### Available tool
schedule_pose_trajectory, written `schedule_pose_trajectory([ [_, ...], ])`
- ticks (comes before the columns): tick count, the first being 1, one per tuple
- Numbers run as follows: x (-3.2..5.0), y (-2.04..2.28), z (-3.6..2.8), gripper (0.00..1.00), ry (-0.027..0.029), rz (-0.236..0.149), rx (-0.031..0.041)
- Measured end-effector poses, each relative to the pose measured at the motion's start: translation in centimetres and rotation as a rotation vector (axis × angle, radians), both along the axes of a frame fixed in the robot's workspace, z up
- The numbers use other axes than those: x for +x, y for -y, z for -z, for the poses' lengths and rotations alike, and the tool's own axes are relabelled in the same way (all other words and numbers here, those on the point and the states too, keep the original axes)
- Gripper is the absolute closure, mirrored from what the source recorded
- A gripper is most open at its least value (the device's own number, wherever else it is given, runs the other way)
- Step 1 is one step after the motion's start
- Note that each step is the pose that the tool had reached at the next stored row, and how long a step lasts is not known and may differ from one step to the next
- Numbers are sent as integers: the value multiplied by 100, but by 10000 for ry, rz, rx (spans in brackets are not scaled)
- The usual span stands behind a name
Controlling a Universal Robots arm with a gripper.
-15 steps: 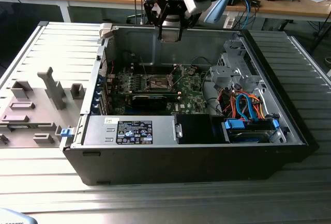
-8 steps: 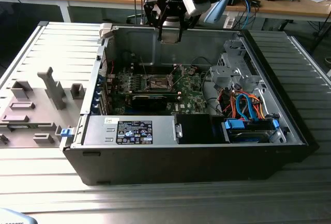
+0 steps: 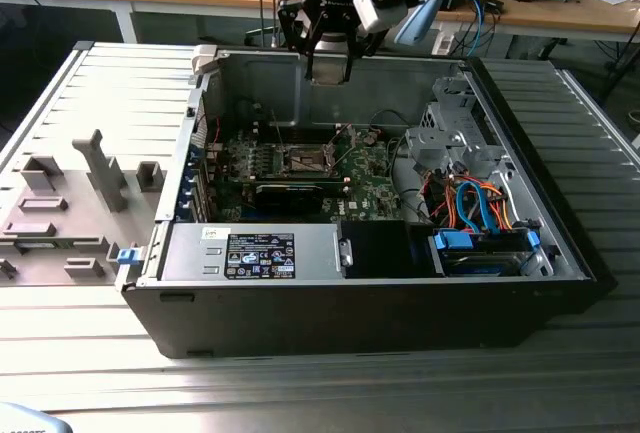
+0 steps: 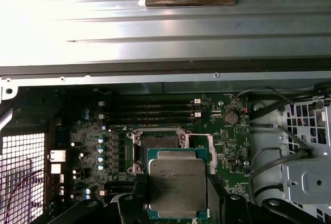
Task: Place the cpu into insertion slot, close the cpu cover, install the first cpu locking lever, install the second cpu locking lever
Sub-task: 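Place the cpu into insertion slot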
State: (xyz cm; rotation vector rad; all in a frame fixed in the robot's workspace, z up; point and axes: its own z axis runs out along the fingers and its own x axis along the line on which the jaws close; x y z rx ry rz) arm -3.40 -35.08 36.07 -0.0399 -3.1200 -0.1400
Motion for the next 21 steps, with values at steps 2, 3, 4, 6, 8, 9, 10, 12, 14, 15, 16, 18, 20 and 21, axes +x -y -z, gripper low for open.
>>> schedule_pose_trajectory([
  [2,0,0,5,46,0,0,0],
  [3,0,0,7,46,0,1,1],
  [4,0,0,10,46,0,1,0],
  [6,0,0,15,46,0,0,0],
  [8,0,0,22,46,0,0,-1],
  [9,0,0,24,46,-1,1,-1],
  [10,0,0,26,46,-1,0,0],
  [12,0,0,31,46,0,0,-1],
  [14,0,0,35,46,0,0,0],
  [15,0,0,39,46,-1,1,0],
  [16,0,0,41,46,-1,1,-1],
  [18,0,0,49,46,0,0,0],
  [20,0,0,54,46,-1,1,-1],
  [21,0,0,58,46,-1,1,0],
])
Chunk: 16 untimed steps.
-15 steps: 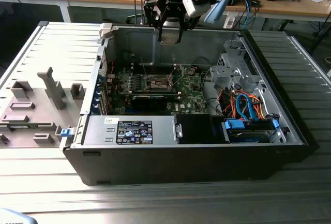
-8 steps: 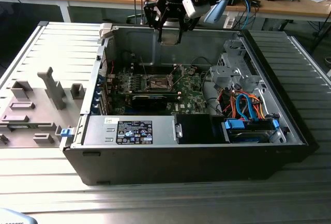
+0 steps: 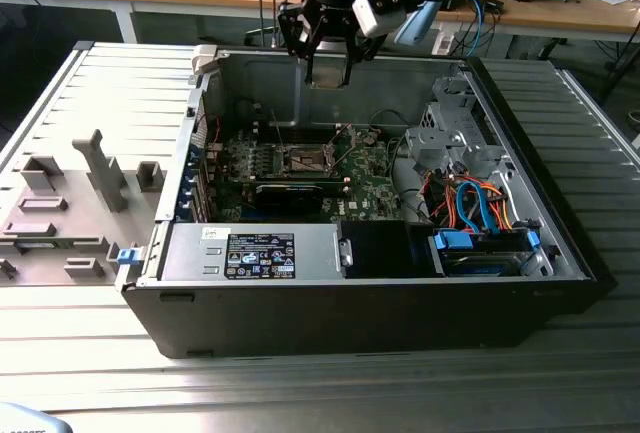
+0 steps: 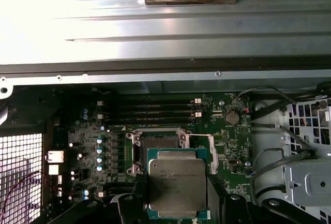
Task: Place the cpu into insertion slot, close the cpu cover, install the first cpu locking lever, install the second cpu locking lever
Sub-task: 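Place the cpu into insertion slot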
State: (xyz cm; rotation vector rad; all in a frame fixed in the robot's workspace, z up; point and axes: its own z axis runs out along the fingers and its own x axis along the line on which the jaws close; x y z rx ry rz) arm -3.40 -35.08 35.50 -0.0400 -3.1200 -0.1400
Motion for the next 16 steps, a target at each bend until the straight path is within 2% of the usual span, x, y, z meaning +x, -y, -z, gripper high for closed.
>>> schedule_pose_trajectory([
  [16,0,0,38,46,1,0,0],
])
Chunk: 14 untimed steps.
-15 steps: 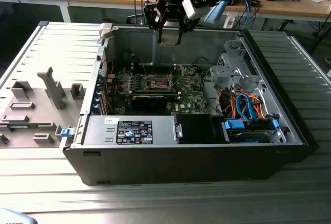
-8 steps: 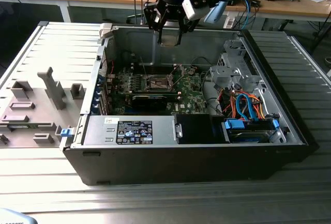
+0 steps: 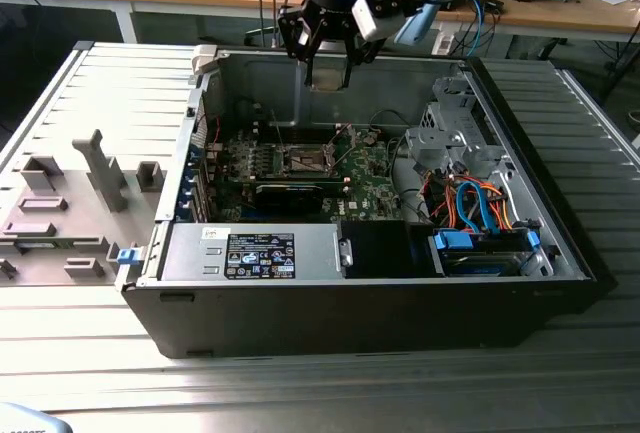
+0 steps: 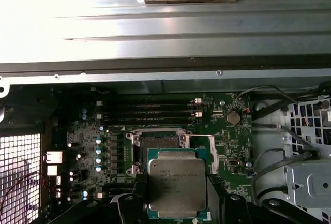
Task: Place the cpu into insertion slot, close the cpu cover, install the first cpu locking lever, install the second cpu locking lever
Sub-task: 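Place the cpu into insertion slot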
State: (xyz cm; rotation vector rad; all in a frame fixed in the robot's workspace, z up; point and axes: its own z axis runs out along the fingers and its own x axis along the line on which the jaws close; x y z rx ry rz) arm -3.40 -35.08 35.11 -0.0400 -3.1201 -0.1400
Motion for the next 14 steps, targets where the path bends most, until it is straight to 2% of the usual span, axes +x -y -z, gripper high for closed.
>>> schedule_pose_trajectory([
  [14,0,0,30,46,-1,0,0],
])
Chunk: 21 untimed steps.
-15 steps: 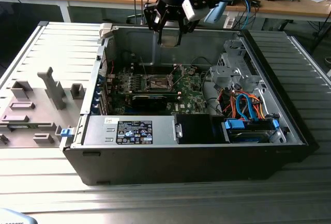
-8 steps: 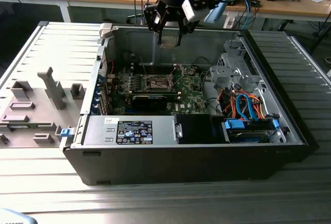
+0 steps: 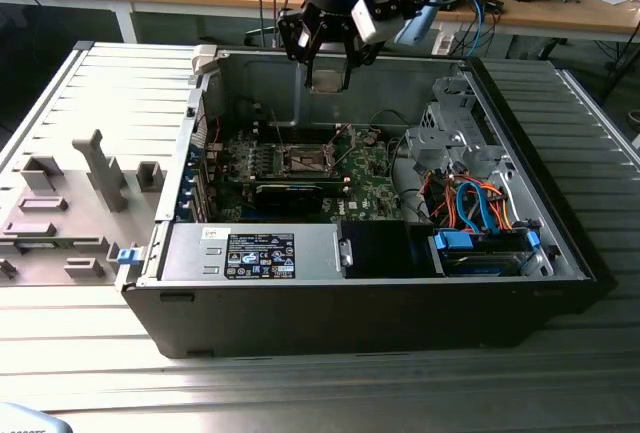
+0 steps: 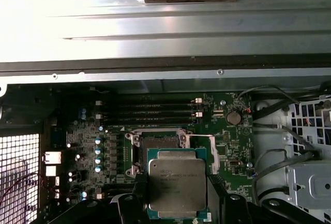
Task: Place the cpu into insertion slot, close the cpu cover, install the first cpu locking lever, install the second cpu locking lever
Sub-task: 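Place the cpu into insertion slot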
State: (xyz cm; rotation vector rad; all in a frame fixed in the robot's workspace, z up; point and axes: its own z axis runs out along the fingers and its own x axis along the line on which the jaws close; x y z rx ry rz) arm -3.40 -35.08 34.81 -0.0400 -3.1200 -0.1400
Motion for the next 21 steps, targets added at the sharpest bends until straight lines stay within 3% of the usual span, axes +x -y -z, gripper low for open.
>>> schedule_pose_trajectory([
  [21,-4,0,68,46,0,0,1],
])
